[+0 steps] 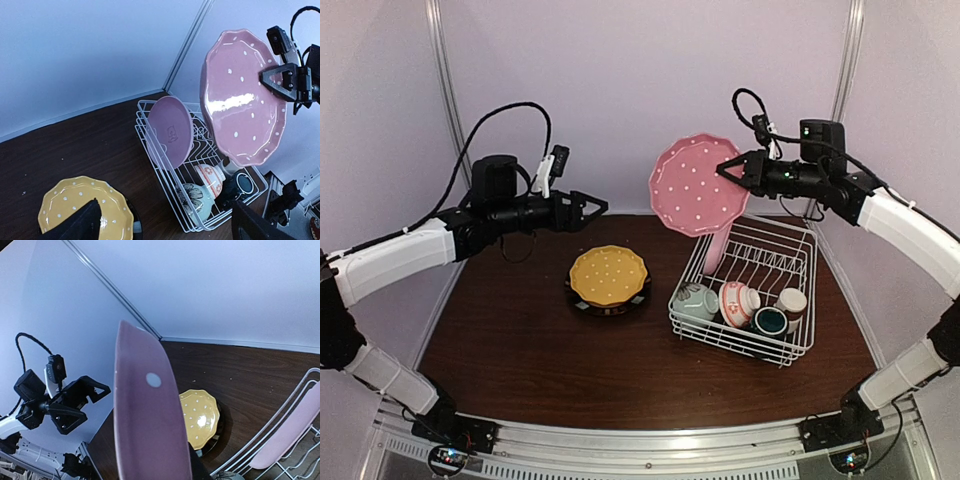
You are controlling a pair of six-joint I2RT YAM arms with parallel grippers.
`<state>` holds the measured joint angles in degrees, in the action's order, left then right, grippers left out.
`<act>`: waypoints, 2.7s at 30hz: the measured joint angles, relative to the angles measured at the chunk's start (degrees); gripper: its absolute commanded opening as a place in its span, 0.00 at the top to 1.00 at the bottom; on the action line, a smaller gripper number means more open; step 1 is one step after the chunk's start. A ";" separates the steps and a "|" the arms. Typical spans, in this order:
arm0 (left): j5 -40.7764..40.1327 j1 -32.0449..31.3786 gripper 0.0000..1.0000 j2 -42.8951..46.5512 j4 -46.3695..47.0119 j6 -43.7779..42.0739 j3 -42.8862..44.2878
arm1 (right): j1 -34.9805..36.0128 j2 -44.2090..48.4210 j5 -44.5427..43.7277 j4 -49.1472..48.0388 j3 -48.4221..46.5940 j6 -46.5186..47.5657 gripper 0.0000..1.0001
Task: Unload the mixed dishes from the dish rack
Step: Pass from the right arm to the left, then place the plate on the plate.
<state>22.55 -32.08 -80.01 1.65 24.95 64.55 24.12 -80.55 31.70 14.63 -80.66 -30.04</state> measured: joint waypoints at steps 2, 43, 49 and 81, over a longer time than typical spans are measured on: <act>1.97 -0.68 0.12 -0.96 0.24 0.02 0.85 | 1.05 -0.20 2.29 -1.97 0.57 0.04 1.00; 10.23 -3.52 1.00 -7.91 5.75 6.19 4.39 | 8.31 -3.50 10.32 -9.22 4.87 2.62 1.00; 8.46 -3.58 1.00 -9.16 4.92 6.32 4.44 | 8.70 -4.44 8.35 -8.68 4.96 2.38 0.80; 2.29 7.58 1.00 -14.38 -6.75 17.35 0.61 | 2.80 -2.73 7.56 -12.87 5.35 -0.02 0.00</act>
<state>24.84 -24.49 -94.39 -5.10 42.30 65.17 26.92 -83.29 39.27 1.76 -75.31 -30.06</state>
